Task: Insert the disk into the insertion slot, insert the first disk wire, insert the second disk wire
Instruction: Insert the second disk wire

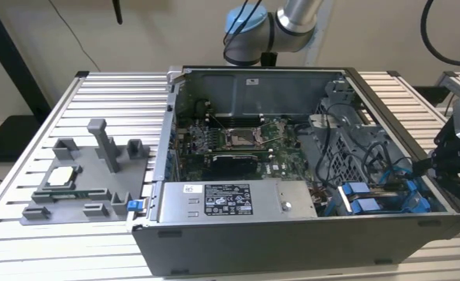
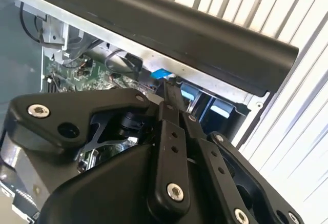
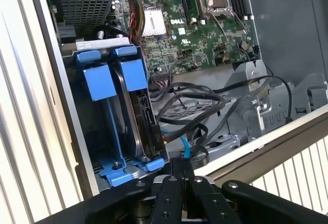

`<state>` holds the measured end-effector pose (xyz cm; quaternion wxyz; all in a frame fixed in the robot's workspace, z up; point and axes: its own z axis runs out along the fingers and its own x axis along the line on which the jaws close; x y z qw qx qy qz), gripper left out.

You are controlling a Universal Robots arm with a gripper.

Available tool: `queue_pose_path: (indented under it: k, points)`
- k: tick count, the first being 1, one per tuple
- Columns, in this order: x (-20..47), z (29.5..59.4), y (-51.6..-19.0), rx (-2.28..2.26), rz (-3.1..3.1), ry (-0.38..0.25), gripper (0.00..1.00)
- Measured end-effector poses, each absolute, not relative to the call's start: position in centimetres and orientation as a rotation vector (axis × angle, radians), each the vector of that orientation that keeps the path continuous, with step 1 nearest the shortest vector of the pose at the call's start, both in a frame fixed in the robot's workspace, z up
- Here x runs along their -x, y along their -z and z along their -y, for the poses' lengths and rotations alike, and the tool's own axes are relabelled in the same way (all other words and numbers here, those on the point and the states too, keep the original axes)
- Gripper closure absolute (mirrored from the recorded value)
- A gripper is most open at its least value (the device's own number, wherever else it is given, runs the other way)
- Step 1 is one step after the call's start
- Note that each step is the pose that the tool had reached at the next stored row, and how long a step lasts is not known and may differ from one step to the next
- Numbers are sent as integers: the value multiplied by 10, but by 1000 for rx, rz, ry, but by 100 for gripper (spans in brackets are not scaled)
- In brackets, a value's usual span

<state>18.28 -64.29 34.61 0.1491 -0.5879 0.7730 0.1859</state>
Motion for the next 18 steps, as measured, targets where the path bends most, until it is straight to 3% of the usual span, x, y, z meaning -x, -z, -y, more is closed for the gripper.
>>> queue_pose_path:
  k: [9,10,18]
  points:
    - [-183,644,-349,1692,-2223,-538,100]
    - [-185,644,-348,1693,-2225,-542,0]
    - [-193,644,-337,1697,-2237,-560,0]
